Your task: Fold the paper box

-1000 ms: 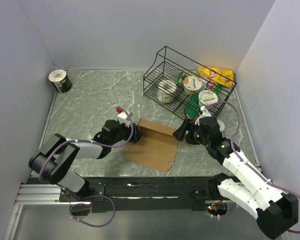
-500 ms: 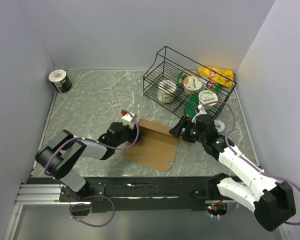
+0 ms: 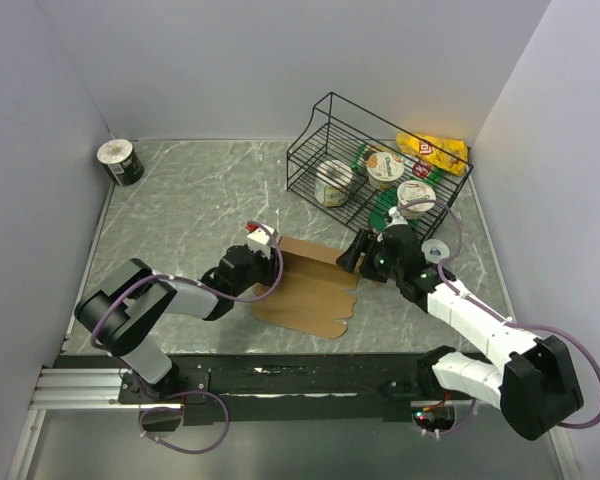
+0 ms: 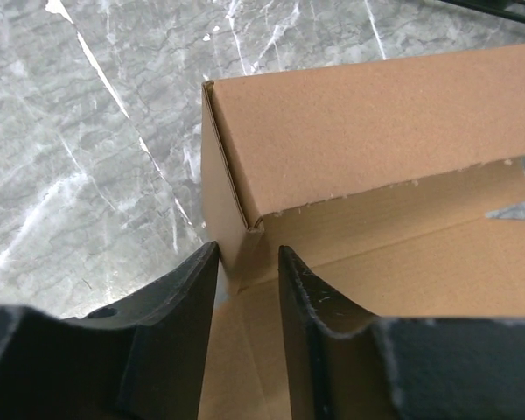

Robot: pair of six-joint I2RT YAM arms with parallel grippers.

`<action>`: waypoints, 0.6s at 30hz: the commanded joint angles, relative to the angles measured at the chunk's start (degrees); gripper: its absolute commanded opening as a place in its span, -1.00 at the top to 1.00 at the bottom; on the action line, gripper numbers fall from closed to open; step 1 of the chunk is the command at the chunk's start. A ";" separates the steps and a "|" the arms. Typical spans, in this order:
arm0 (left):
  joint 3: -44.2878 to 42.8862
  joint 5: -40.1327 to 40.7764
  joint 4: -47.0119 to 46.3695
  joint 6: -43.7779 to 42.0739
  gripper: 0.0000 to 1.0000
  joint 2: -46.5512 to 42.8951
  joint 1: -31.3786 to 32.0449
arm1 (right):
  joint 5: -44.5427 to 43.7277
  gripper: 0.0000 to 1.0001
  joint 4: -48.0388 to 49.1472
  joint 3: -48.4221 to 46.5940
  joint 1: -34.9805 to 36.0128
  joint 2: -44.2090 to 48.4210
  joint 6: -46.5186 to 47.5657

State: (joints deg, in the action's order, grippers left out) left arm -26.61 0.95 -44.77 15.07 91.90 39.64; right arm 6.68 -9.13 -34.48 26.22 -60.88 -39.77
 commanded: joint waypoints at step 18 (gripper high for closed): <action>-0.99 3.88 -4.01 -2.94 0.53 0.83 3.16 | -0.70 -0.55 8.86 -0.06 -0.20 -6.44 0.22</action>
State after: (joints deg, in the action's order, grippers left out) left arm -26.65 4.56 -45.34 13.41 92.38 41.56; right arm 5.48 -3.73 -34.37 26.20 -65.80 -39.35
